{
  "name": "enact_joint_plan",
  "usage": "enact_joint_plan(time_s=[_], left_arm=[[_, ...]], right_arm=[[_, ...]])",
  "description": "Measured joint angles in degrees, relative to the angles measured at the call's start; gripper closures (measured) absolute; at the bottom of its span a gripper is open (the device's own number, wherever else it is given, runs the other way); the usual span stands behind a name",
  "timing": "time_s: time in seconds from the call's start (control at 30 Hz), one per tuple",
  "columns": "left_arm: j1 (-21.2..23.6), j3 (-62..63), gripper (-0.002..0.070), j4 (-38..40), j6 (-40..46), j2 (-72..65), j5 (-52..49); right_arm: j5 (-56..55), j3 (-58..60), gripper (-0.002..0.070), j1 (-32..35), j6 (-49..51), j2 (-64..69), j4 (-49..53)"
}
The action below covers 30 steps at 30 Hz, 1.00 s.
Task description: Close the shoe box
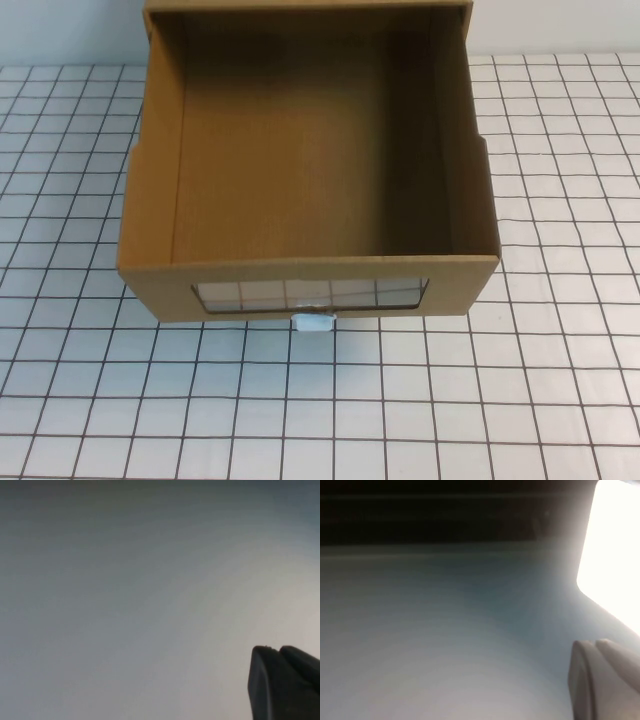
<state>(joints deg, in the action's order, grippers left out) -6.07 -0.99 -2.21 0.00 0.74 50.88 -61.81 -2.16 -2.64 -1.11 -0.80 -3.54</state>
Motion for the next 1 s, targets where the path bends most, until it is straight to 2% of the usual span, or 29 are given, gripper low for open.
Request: enact_joint_plan(time_s=[0.13,0.33,0.53,0.63,0.77,1.0], left_arm=[[0.0,5.93,0.068,5.02,0.0,0.09,-1.95],[0.0,17.94,0.068,7.12,1.39,-0.04,-9.65],[0.0,30.18,0.068,7.25,3.08,-7.34,-10.59],[0.0,36.84,0.068,7.28,3.29,-12.59,-14.6],[0.0,47.23,0.068,7.28,3.52,-21.32,-26.48],[0.0,67.99,0.068,7.38,3.75,-40.26,-58.31]], right_arm=[[4.99,-8.59,0.0689,0.0,1.44,0.0,3.93],[21.92,-24.37,0.069,0.0,15.1,-0.22,6.76],[28.16,-36.13,0.0689,0.0,17.71,4.87,6.98],[34.04,-41.67,0.069,0.0,17.82,9.72,6.98],[47.71,-51.06,0.0689,0.0,17.84,17.76,6.98],[80.9,-69.8,0.069,0.0,17.84,35.73,6.98]])
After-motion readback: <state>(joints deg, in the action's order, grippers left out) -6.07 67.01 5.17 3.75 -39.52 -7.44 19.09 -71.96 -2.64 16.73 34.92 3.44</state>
